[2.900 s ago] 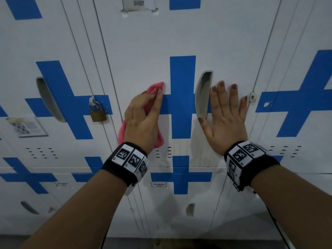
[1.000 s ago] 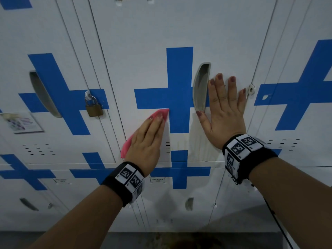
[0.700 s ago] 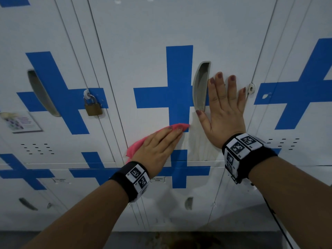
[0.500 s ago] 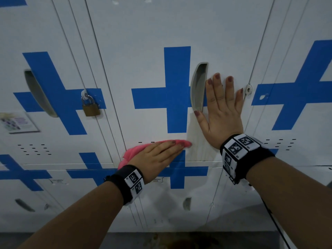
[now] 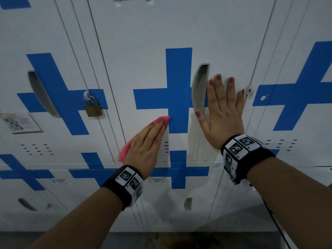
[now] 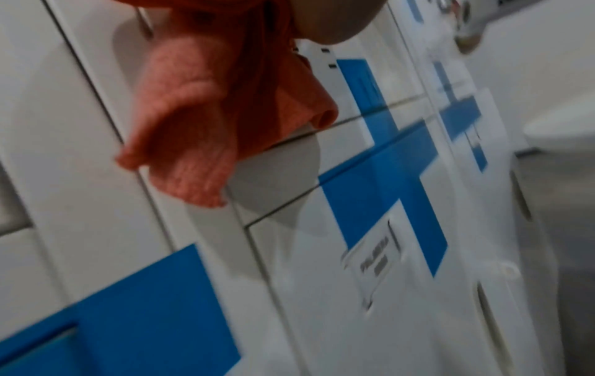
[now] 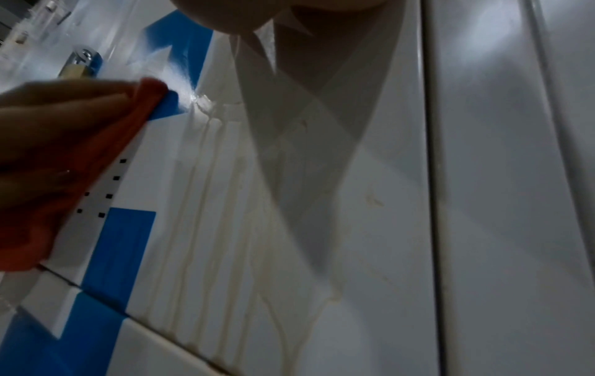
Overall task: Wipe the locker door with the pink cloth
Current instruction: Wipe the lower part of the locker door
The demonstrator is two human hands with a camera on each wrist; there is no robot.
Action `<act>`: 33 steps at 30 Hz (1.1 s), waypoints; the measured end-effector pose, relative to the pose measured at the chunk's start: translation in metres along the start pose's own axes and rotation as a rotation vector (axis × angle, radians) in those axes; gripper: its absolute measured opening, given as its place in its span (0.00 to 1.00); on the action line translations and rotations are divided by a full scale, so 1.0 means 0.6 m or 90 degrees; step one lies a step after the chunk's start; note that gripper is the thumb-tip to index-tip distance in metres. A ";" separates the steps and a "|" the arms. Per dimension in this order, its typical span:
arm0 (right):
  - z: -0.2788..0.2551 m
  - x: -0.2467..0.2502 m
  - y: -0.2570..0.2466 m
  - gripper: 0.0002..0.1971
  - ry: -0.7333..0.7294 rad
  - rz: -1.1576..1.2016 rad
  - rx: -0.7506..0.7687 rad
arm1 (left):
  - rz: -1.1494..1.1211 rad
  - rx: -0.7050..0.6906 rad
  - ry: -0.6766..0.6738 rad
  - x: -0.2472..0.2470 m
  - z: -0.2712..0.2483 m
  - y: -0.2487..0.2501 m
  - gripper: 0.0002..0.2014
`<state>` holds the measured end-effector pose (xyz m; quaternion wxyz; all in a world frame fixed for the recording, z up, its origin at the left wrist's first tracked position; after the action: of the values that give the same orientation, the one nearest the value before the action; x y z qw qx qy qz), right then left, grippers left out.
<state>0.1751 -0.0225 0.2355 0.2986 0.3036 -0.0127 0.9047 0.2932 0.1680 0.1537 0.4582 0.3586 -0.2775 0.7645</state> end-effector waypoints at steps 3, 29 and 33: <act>-0.001 0.000 0.000 0.36 0.001 0.001 0.000 | -0.038 0.031 0.038 -0.010 0.003 0.021 0.63; 0.001 -0.002 -0.001 0.37 0.001 -0.006 -0.001 | 0.102 -0.361 -0.319 -0.041 -0.033 -0.010 0.47; 0.000 0.000 0.000 0.36 -0.002 -0.003 0.002 | 0.115 -0.363 -0.367 -0.036 -0.032 -0.009 0.46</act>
<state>0.1751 -0.0227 0.2354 0.3000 0.3053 -0.0108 0.9037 0.2995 0.1738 0.1257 0.3737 0.3911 -0.6255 0.5622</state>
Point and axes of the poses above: each hand's wrist, its own z-axis towards the middle knuckle, its own x-axis out of the back of the hand, y = z × x, the point moved 2 cm from there along z, towards the middle knuckle, and after that the axes turned 13 degrees about -z, right-handed, at the moved point
